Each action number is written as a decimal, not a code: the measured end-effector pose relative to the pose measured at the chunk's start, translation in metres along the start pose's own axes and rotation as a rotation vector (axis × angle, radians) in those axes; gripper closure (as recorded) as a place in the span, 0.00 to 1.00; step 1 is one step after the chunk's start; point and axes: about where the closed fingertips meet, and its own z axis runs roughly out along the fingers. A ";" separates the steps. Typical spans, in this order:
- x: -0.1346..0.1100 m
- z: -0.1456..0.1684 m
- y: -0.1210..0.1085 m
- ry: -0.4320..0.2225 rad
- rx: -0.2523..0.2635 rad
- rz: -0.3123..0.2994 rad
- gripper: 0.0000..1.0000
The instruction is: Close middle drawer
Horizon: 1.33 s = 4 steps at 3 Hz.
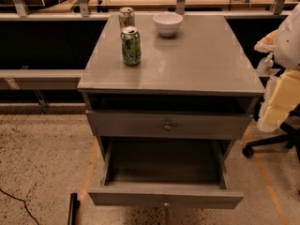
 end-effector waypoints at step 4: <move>-0.021 0.159 0.039 -0.217 -0.090 0.030 0.67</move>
Offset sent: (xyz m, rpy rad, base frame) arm 0.0226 0.0374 -0.1322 0.2748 -0.0104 0.0217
